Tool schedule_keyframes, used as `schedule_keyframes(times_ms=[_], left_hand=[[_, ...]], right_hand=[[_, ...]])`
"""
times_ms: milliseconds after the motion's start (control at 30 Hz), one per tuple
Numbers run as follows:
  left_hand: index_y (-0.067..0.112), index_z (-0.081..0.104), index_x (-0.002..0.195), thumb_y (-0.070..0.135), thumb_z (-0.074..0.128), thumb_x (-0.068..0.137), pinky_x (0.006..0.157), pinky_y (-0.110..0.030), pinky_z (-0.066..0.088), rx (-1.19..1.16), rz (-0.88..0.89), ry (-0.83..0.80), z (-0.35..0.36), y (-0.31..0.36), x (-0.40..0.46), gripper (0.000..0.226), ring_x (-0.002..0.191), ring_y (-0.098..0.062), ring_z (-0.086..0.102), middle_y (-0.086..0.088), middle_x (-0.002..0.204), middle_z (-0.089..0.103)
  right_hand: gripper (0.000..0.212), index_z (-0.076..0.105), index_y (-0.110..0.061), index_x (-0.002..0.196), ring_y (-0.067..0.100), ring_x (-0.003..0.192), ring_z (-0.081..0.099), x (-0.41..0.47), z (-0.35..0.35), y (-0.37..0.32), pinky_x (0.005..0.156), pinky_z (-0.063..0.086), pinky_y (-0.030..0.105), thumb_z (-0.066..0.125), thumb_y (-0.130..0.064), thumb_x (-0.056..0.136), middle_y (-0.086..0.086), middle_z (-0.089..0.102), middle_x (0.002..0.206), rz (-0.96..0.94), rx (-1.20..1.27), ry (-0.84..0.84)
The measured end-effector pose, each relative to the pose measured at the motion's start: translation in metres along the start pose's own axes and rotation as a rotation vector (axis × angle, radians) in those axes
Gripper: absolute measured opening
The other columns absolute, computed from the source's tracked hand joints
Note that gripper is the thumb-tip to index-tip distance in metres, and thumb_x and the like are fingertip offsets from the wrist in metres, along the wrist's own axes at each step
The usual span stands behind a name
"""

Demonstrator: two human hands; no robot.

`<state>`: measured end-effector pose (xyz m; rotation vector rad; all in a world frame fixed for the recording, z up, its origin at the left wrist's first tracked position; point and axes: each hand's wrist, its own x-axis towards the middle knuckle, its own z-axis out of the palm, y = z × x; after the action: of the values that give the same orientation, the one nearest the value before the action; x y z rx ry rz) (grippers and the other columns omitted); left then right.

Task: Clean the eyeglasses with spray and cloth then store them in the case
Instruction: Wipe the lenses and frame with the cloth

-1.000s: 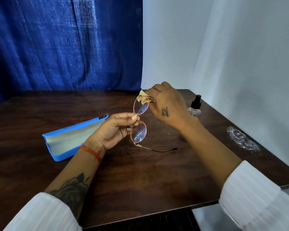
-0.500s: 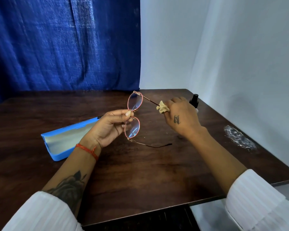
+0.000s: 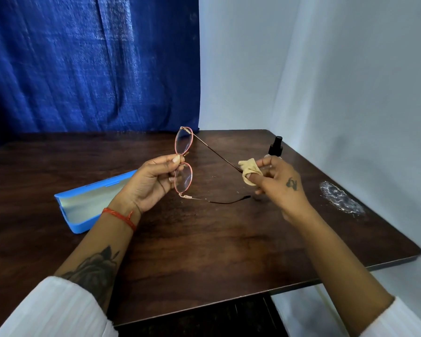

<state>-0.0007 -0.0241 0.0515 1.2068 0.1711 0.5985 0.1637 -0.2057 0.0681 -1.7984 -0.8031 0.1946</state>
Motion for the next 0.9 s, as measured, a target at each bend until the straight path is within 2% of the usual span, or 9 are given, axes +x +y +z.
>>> schedule_keyframes(times_ms=[133,267,333,400,500,633,767,833,900], left_hand=[[0.015,0.073,0.067,0.040,0.091,0.034,0.049,-0.012,0.042,-0.030,0.010,0.015,0.002,-0.001,0.000,0.045,0.053,-0.001,0.047,0.006,0.058,0.058],[0.015,0.073,0.067,0.039,0.090,0.036,0.048,-0.012,0.043,-0.042,0.029,0.016,0.004,-0.002,-0.001,0.043,0.052,0.000,0.050,0.007,0.059,0.060],[0.015,0.073,0.067,0.038,0.090,0.037,0.048,-0.012,0.044,-0.061,0.038,0.024,0.004,-0.002,-0.001,0.042,0.053,0.000,0.053,0.007,0.060,0.062],[0.015,0.074,0.068,0.037,0.090,0.036,0.048,-0.012,0.043,-0.073,0.040,0.039,0.004,-0.002,-0.001,0.042,0.054,-0.001,0.054,0.006,0.062,0.064],[0.015,0.074,0.069,0.038,0.090,0.036,0.049,-0.012,0.042,-0.070,0.046,0.064,0.004,-0.003,0.000,0.043,0.055,-0.001,0.053,0.005,0.064,0.065],[0.015,0.074,0.072,0.036,0.089,0.041,0.051,-0.012,0.041,-0.090,0.051,0.082,0.003,-0.006,0.001,0.040,0.055,-0.002,0.050,0.004,0.065,0.064],[0.015,0.073,0.071,0.026,0.075,0.057,0.051,-0.012,0.039,-0.081,0.054,0.105,0.006,-0.006,0.002,0.017,0.054,-0.002,0.049,0.004,0.065,0.063],[0.016,0.073,0.069,0.019,0.065,0.069,0.052,-0.012,0.037,-0.065,0.046,0.132,0.009,-0.007,0.002,0.009,0.054,-0.002,0.047,0.005,0.065,0.063],[0.015,0.074,0.070,0.015,0.058,0.075,0.050,-0.012,0.038,-0.073,0.047,0.163,0.011,-0.009,0.003,0.017,0.055,-0.002,0.048,0.004,0.066,0.064]], right_hand=[[0.020,0.063,-0.020,0.085,0.012,0.069,0.065,-0.019,0.001,0.002,0.054,0.050,0.020,0.074,-0.005,0.076,0.004,0.071,0.084,-0.016,0.173,-0.059],[0.032,0.064,-0.029,0.076,0.002,0.062,0.058,-0.043,0.012,0.007,0.058,0.051,0.016,0.078,-0.002,0.069,-0.011,0.067,0.072,-0.317,0.031,0.041],[0.031,0.067,-0.025,0.079,0.006,0.063,0.060,-0.051,0.018,0.013,0.059,0.050,0.015,0.079,0.001,0.067,-0.008,0.066,0.074,-0.468,-0.010,0.080],[0.025,0.071,-0.016,0.081,0.008,0.066,0.061,-0.057,0.025,0.019,0.060,0.051,0.019,0.077,0.002,0.066,-0.002,0.066,0.080,-0.600,-0.049,0.033],[0.026,0.075,-0.015,0.083,0.003,0.072,0.059,-0.062,0.037,0.029,0.065,0.047,0.013,0.073,0.004,0.066,-0.004,0.063,0.085,-0.684,-0.156,-0.130],[0.029,0.076,-0.019,0.089,0.006,0.073,0.060,-0.065,0.042,0.035,0.062,0.048,0.013,0.064,-0.005,0.067,-0.006,0.063,0.089,-0.639,-0.280,-0.297],[0.035,0.075,-0.019,0.096,0.004,0.082,0.062,-0.061,0.034,0.025,0.072,0.049,0.013,0.057,-0.023,0.066,-0.006,0.066,0.095,-0.461,-0.119,-0.447],[0.026,0.075,-0.022,0.092,0.002,0.087,0.062,-0.057,0.031,0.021,0.078,0.049,0.015,0.063,-0.022,0.069,-0.005,0.069,0.094,-0.355,-0.025,-0.371],[0.013,0.074,-0.022,0.085,0.009,0.079,0.064,-0.050,0.032,0.016,0.071,0.054,0.024,0.068,-0.014,0.077,0.003,0.071,0.090,-0.113,0.152,-0.206]])
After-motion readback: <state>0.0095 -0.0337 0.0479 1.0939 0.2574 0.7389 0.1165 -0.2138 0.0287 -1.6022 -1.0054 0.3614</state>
